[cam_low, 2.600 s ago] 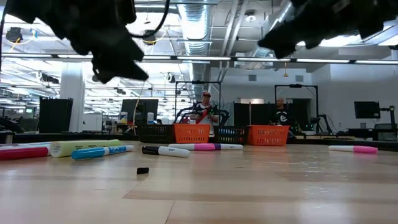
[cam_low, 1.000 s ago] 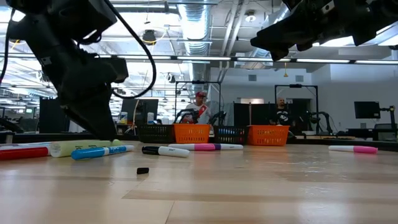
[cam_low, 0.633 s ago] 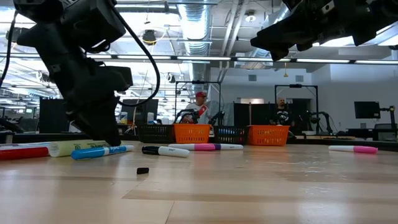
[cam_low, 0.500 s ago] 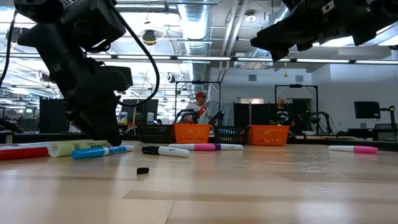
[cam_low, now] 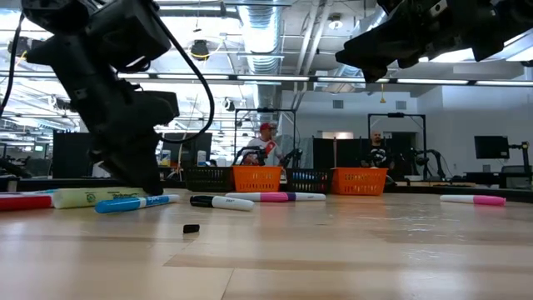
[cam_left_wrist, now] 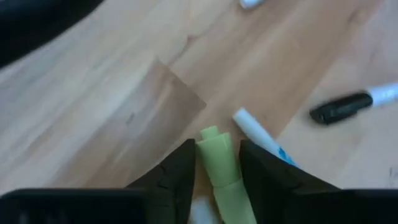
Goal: Pick & Place Markers
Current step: Put the light green highlighter pen into the right black bin
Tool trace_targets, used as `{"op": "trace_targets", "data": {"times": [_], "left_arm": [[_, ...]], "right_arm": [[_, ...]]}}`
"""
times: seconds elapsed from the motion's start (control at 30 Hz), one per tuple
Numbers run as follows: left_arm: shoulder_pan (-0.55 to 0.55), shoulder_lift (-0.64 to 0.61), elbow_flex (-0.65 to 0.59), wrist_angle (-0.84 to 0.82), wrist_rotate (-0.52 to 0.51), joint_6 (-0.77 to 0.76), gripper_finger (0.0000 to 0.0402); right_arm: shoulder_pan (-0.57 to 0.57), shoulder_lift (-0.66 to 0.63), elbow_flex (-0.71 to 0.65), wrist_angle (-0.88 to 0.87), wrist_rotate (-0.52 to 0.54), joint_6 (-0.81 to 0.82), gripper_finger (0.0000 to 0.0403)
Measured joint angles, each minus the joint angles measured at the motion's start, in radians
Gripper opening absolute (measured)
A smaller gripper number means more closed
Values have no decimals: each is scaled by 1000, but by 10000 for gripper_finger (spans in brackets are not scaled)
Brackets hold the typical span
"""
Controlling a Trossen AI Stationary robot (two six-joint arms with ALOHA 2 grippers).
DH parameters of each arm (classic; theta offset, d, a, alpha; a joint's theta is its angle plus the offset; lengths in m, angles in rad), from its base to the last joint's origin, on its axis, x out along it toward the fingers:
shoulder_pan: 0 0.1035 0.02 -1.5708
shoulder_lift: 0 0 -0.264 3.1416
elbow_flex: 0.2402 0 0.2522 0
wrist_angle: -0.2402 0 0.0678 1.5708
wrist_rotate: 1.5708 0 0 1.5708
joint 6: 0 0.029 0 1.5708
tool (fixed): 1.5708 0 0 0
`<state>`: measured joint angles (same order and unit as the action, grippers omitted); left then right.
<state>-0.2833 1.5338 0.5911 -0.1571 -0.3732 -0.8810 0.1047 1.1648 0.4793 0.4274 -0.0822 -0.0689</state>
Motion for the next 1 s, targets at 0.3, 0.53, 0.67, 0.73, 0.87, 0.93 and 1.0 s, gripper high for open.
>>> {"op": "trace_targets", "data": {"times": [0.3,0.53,0.67,0.73,0.87,0.93,1.0], "left_arm": [[24,0,0,53,-7,1,78],[24,-6,0,115,-8,21,80],[11,-46,0,201,-27,112,78],[-11,-87,0,242,-72,164,78],[-86,-190,0,326,-235,334,77],[-135,-228,0,403,-326,442,77],[-181,-247,0,505,-393,557,77]], "right_arm": [[0,0,0,0,0,19,120],[0,0,0,0,0,50,120],[0,3,0,15,0,50,120],[0,19,0,56,0,38,120],[0,97,0,188,0,43,120],[1,161,0,274,0,46,120],[2,241,0,392,0,66,120]]}}
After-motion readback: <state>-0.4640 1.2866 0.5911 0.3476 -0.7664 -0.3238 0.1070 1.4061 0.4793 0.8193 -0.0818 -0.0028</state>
